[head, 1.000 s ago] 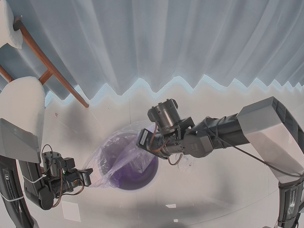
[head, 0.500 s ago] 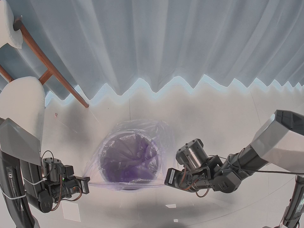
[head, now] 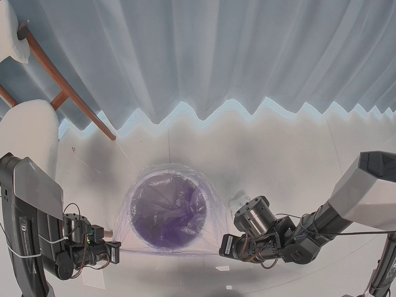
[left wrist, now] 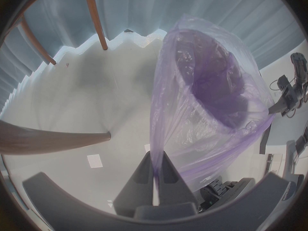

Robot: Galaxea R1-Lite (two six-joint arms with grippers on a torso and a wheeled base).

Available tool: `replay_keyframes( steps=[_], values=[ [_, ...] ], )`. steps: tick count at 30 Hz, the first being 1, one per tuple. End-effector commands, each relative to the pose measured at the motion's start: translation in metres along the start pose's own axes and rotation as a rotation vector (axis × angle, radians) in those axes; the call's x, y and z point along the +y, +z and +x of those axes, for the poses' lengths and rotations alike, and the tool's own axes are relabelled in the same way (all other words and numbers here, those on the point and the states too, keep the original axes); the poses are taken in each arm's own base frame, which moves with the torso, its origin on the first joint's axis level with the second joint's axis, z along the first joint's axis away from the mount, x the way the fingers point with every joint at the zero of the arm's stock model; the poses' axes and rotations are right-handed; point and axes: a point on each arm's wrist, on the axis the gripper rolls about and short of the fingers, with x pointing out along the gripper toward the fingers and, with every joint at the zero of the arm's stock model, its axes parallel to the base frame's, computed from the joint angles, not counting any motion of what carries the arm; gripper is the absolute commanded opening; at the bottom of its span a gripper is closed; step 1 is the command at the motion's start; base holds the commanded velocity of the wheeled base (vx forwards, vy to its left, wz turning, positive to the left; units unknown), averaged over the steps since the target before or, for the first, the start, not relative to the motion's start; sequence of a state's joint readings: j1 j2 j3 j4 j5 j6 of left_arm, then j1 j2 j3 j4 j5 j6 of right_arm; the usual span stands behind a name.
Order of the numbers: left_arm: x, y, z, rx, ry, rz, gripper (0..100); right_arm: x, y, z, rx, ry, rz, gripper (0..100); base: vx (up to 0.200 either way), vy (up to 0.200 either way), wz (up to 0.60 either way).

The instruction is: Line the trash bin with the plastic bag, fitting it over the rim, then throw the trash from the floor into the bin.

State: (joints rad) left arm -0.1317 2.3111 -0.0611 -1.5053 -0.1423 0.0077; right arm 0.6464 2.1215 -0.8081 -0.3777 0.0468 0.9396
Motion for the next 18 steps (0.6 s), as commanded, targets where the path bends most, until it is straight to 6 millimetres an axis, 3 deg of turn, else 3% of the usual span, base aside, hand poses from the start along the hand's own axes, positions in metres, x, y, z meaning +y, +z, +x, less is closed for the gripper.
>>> replay_keyframes(
  steps=[1, 10, 18],
  values=[
    [0.002, -0.010, 0.007, 0.049, 0.002, 0.014, 0, -0.004, -0.010, 0.015, 0.037, -0.035, -0.015, 0, 0.000, 0.000, 0.00],
    [0.002, -0.012, 0.017, 0.058, 0.005, 0.067, 0, -0.010, -0.014, 0.040, -0.007, -0.095, -0.075, 0, 0.000, 0.000, 0.00],
    [0.007, -0.005, 0.034, 0.016, 0.056, 0.101, 0, -0.015, -0.004, 0.057, -0.084, -0.158, -0.166, 0, 0.000, 0.000, 0.00]
  ],
)
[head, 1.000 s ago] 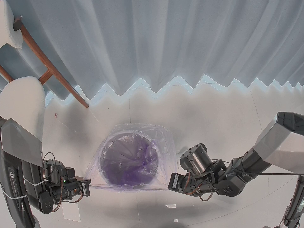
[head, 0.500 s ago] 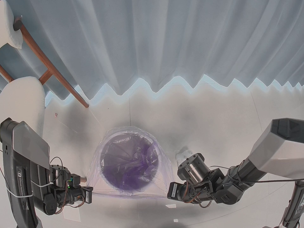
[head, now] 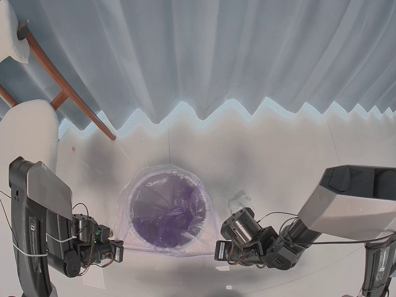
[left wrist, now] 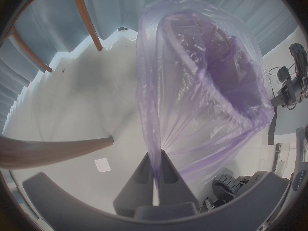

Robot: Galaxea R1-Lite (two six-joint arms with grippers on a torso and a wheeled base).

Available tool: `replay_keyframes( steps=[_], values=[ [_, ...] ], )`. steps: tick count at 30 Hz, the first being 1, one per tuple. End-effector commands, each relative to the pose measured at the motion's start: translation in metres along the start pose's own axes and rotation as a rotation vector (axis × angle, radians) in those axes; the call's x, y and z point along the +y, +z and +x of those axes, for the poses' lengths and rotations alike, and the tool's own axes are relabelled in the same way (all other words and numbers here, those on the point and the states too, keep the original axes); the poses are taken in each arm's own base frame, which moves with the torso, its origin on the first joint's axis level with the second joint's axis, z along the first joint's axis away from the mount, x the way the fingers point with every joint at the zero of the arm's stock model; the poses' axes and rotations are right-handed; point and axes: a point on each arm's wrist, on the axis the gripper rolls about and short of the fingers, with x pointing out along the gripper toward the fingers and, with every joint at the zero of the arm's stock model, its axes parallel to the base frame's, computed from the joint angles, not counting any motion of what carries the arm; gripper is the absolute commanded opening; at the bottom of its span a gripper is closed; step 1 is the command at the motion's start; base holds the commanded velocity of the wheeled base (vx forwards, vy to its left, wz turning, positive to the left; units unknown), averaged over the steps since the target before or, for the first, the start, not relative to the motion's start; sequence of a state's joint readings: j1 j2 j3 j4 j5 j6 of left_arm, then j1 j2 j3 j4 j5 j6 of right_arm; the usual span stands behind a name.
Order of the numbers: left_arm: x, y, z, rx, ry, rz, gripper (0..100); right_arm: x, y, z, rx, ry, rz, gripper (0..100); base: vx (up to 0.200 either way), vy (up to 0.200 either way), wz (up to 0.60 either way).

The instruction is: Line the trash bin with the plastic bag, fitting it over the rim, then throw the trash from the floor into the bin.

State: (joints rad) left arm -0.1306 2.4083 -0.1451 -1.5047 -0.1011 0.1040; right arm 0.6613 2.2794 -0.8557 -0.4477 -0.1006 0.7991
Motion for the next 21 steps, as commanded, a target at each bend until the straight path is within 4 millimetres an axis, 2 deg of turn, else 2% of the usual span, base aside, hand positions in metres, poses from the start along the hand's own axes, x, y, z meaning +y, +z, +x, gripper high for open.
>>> replay_keyframes(
  steps=[1, 5, 7, 21],
  values=[
    [0.002, -0.001, 0.008, 0.001, 0.015, 0.007, 0, -0.006, 0.000, 0.016, -0.009, -0.047, -0.021, 0, 0.000, 0.000, 0.00],
    [0.001, -0.001, 0.009, 0.005, 0.026, 0.012, 0, -0.008, 0.004, 0.026, -0.044, -0.086, -0.032, 0, 0.000, 0.000, 0.00],
    [0.002, 0.001, 0.011, -0.006, 0.038, 0.011, 0, -0.008, 0.012, 0.031, -0.076, -0.082, -0.016, 0, 0.000, 0.000, 0.00],
    [-0.002, 0.004, 0.011, -0.018, 0.035, 0.020, 0, -0.016, 0.026, 0.032, -0.105, -0.095, 0.003, 0, 0.000, 0.000, 0.00]
  ],
)
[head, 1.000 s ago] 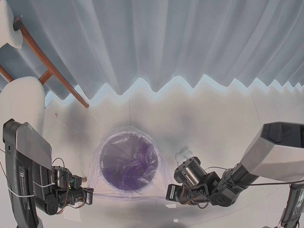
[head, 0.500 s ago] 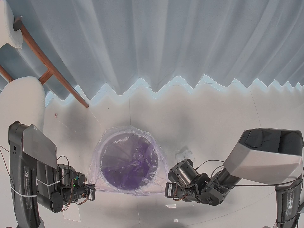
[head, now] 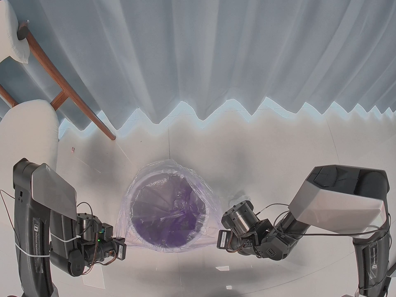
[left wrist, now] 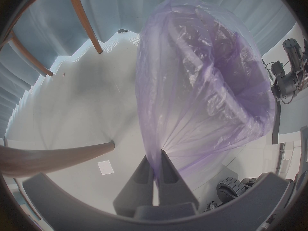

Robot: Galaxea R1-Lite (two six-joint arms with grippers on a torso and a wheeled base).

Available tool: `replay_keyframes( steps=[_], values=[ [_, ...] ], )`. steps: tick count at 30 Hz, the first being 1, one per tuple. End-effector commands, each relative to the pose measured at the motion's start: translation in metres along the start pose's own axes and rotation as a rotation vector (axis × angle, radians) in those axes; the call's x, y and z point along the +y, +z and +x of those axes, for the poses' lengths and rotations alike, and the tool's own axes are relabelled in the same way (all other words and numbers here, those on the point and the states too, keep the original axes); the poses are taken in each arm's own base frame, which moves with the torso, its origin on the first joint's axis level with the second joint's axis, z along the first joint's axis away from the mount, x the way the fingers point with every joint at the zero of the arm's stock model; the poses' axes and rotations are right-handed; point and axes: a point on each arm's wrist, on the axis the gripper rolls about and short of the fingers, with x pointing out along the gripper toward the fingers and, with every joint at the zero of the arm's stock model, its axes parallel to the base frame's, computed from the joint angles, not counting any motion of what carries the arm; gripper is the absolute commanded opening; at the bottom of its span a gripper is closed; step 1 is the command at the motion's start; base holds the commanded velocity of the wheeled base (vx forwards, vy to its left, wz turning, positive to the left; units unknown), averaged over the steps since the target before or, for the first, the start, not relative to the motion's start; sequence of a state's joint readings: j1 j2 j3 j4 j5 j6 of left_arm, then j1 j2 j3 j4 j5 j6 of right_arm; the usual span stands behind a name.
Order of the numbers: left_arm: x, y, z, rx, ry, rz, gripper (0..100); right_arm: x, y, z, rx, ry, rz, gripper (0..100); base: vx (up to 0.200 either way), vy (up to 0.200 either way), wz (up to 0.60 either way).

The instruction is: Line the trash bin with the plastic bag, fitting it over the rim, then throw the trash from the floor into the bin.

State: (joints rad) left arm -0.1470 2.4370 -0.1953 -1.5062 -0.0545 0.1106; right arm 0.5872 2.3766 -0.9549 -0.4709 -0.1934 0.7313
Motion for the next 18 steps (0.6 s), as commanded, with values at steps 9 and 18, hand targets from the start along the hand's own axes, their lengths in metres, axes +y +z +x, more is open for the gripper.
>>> replay_keyframes(
  steps=[9, 18],
  values=[
    [-0.008, 0.006, -0.035, -0.015, -0.032, -0.001, 100, -0.009, -0.002, -0.021, -0.045, 0.036, 0.008, 100, 0.000, 0.000, 0.00],
    [-0.005, 0.029, -0.075, -0.166, -0.080, -0.003, 100, -0.024, 0.011, -0.067, -0.171, 0.167, -0.002, 100, 0.000, 0.000, 0.00]
  ],
)
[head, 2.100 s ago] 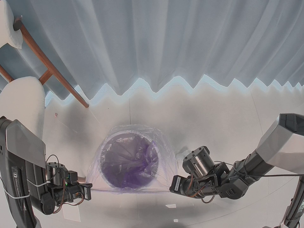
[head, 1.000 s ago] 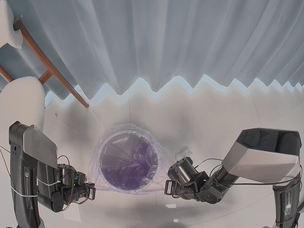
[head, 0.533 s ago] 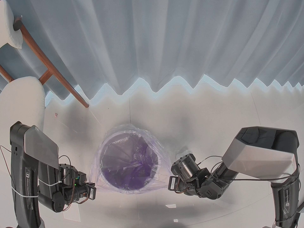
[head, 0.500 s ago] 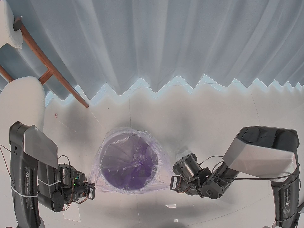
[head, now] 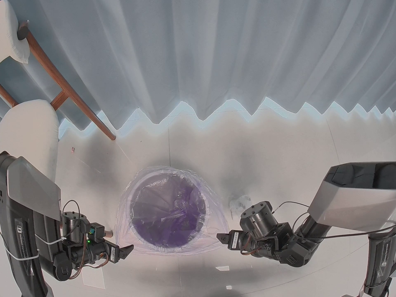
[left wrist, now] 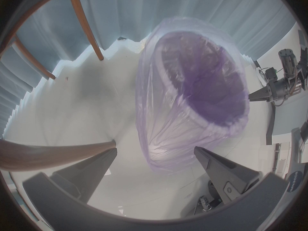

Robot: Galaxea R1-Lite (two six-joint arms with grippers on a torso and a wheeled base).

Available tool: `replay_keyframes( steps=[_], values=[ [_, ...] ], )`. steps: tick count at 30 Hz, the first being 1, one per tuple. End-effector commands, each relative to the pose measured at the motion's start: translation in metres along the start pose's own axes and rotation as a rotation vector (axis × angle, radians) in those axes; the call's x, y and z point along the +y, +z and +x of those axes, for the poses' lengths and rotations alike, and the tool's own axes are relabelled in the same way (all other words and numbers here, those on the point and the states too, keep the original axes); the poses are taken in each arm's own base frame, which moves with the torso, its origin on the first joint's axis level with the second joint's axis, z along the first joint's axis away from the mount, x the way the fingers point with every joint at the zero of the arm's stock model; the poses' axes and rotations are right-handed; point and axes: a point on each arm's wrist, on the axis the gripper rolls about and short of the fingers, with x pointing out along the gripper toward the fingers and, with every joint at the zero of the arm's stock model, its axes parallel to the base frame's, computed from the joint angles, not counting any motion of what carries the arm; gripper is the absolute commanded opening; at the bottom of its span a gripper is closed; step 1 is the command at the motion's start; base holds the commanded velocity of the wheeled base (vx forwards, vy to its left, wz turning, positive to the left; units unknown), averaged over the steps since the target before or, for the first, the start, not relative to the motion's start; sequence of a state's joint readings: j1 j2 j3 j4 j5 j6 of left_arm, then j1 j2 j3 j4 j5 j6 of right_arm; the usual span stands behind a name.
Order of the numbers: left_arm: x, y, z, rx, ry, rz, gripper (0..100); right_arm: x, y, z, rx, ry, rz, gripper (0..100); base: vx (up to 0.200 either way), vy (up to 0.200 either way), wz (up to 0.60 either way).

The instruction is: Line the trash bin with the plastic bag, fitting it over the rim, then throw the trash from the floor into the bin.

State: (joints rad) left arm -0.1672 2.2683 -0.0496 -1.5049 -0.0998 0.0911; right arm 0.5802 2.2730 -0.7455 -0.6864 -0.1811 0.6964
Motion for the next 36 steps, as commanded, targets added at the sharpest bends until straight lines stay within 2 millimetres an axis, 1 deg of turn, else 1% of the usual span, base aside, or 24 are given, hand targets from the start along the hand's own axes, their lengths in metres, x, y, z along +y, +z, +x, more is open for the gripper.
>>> replay_keyframes(
  steps=[1, 3, 4, 5, 7, 10, 15, 17, 18, 19, 21, 24, 27, 31, 36],
  values=[
    [0.001, 0.027, -0.031, -0.167, -0.028, 0.003, 100, -0.005, 0.022, -0.038, -0.115, 0.114, 0.006, 100, 0.000, 0.000, 0.00],
    [0.001, 0.037, -0.037, -0.226, -0.042, 0.000, 100, -0.005, 0.031, -0.045, -0.157, 0.179, 0.010, 100, 0.000, 0.000, 0.00],
    [0.001, 0.038, -0.037, -0.235, -0.046, 0.000, 100, -0.005, 0.033, -0.045, -0.164, 0.188, 0.011, 100, 0.000, 0.000, 0.00],
    [0.001, 0.046, -0.038, -0.277, -0.061, 0.001, 100, -0.002, 0.039, -0.048, -0.194, 0.248, 0.015, 100, 0.000, 0.000, 0.00],
    [0.002, 0.054, -0.035, -0.312, -0.062, 0.001, 100, 0.002, 0.044, -0.047, -0.231, 0.282, 0.014, 100, 0.000, 0.000, 0.00],
    [0.006, 0.074, -0.025, -0.390, -0.047, 0.007, 100, 0.006, 0.050, -0.036, -0.274, 0.301, -0.029, 100, 0.000, 0.000, 0.00],
    [0.010, 0.098, -0.007, -0.468, -0.034, 0.020, 100, 0.011, 0.062, -0.021, -0.332, 0.309, -0.074, 100, 0.000, 0.000, 0.00],
    [0.011, 0.105, -0.002, -0.477, -0.036, 0.022, 100, 0.016, 0.068, -0.017, -0.355, 0.322, -0.078, 100, 0.000, 0.000, 0.00],
    [0.011, 0.105, -0.002, -0.477, -0.036, 0.022, 100, 0.016, 0.068, -0.017, -0.355, 0.322, -0.078, 100, 0.000, 0.000, 0.00],
    [0.012, 0.115, 0.003, -0.479, -0.039, 0.023, 100, 0.023, 0.077, -0.013, -0.387, 0.337, -0.091, 100, 0.000, 0.000, 0.00],
    [0.013, 0.123, 0.008, -0.463, -0.048, 0.022, 100, 0.027, 0.082, -0.008, -0.404, 0.341, -0.105, 100, 0.000, 0.000, 0.00],
    [0.016, 0.138, 0.014, -0.458, -0.048, 0.022, 100, 0.031, 0.087, 0.004, -0.422, 0.343, -0.121, 100, 0.000, 0.000, 0.00],
    [0.015, 0.149, 0.020, -0.472, -0.059, 0.028, 100, 0.035, 0.089, 0.009, -0.434, 0.350, -0.135, 100, 0.000, 0.000, 0.00],
    [0.015, 0.154, 0.028, -0.478, -0.072, 0.033, 100, 0.041, 0.088, 0.013, -0.437, 0.362, -0.154, 100, 0.000, 0.000, 0.00],
    [0.015, 0.148, 0.032, -0.456, -0.075, 0.030, 100, 0.039, 0.082, 0.022, -0.424, 0.363, -0.192, 100, 0.000, 0.000, 0.00]
  ],
)
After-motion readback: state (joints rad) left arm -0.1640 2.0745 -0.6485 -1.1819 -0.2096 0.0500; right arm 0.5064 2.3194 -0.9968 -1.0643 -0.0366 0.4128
